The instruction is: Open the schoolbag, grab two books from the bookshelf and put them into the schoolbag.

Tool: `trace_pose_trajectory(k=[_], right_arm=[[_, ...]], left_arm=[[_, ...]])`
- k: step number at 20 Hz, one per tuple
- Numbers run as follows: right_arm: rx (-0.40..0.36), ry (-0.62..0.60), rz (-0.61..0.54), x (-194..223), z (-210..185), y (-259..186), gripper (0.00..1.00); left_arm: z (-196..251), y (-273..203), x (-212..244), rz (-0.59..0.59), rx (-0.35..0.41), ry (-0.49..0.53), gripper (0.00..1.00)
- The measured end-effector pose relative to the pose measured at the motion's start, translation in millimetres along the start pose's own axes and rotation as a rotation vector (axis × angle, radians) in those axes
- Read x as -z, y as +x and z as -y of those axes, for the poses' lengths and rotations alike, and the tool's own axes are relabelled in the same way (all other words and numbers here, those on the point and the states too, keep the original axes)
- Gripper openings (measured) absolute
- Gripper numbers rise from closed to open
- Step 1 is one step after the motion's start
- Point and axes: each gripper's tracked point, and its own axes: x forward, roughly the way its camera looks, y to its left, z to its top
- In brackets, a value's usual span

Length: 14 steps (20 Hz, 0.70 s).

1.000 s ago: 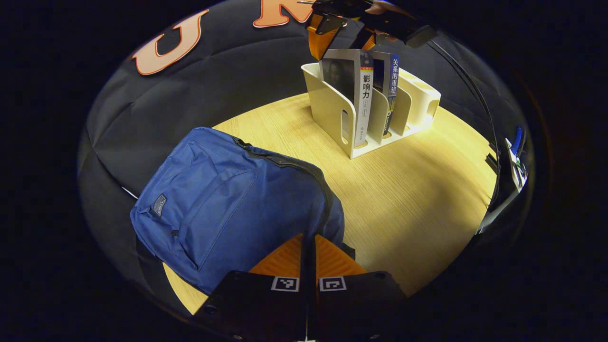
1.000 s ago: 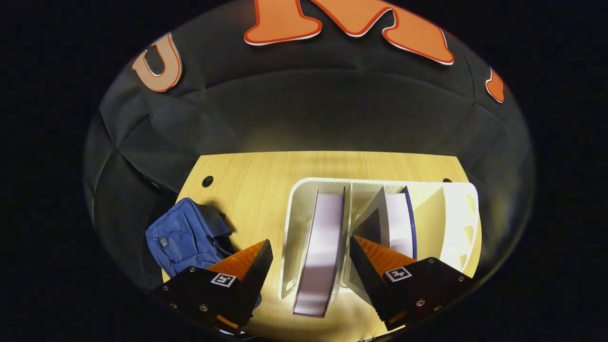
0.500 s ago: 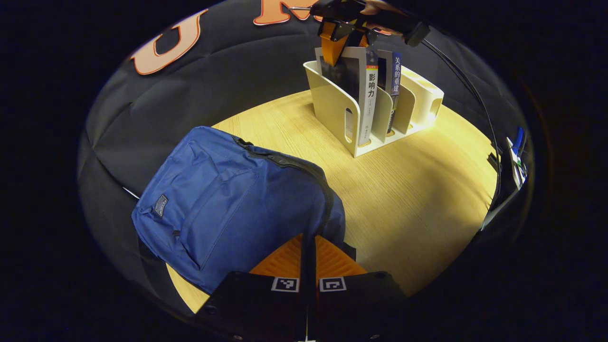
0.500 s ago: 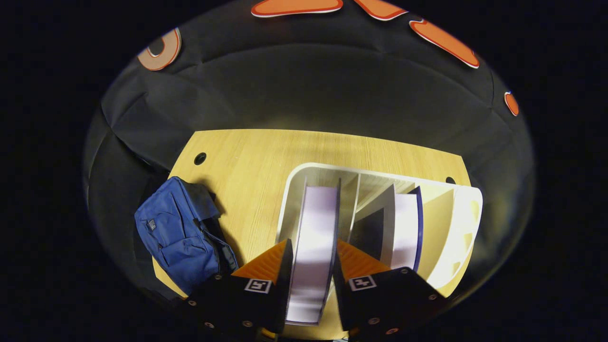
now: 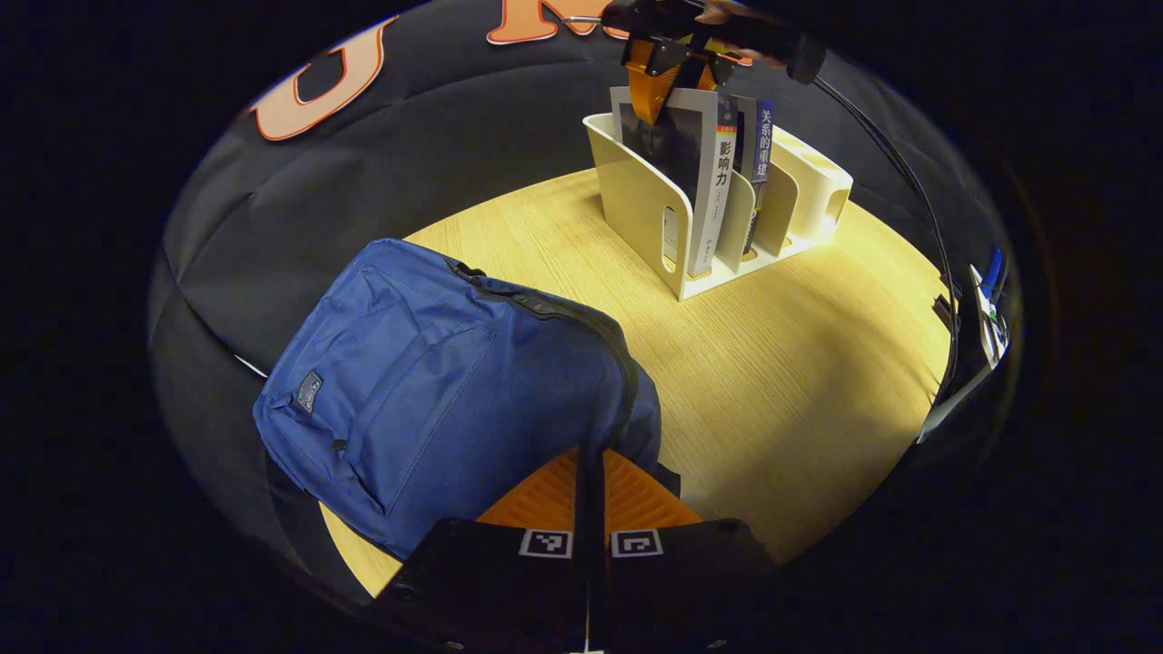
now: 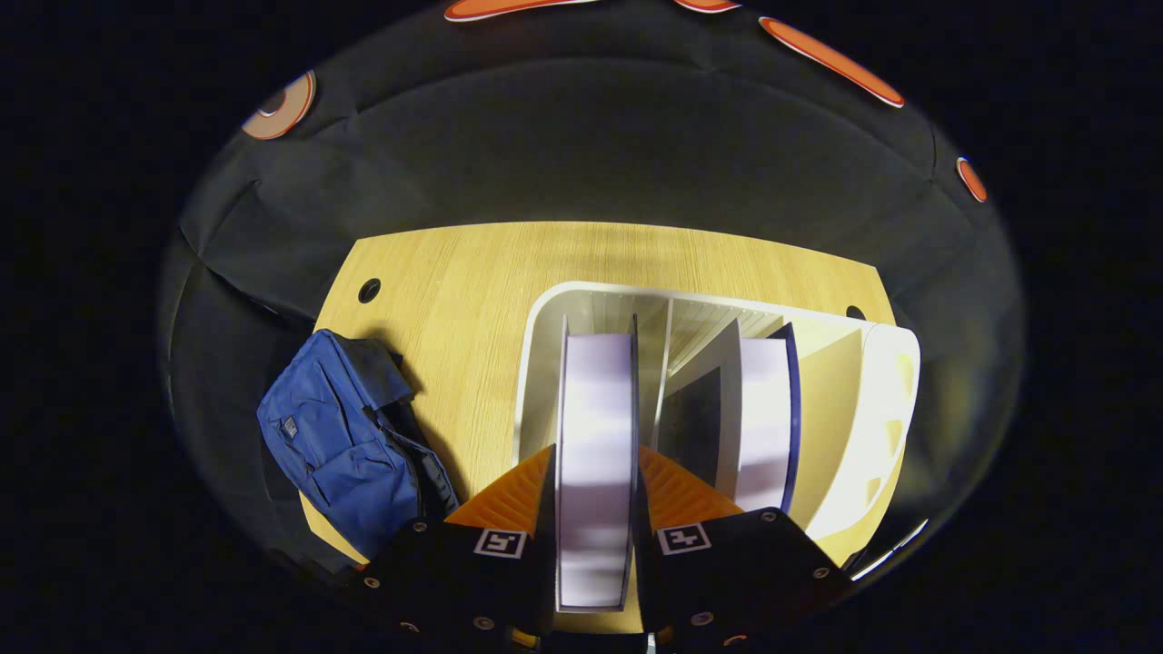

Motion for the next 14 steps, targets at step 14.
trace_pose_trajectory(k=[14], right_arm=[[-0.051,0.015,0.011,1,-2,-33,0.30]], left_arm=[[-15,-21,-21,-0.007,0.045,-0.126,0.00]])
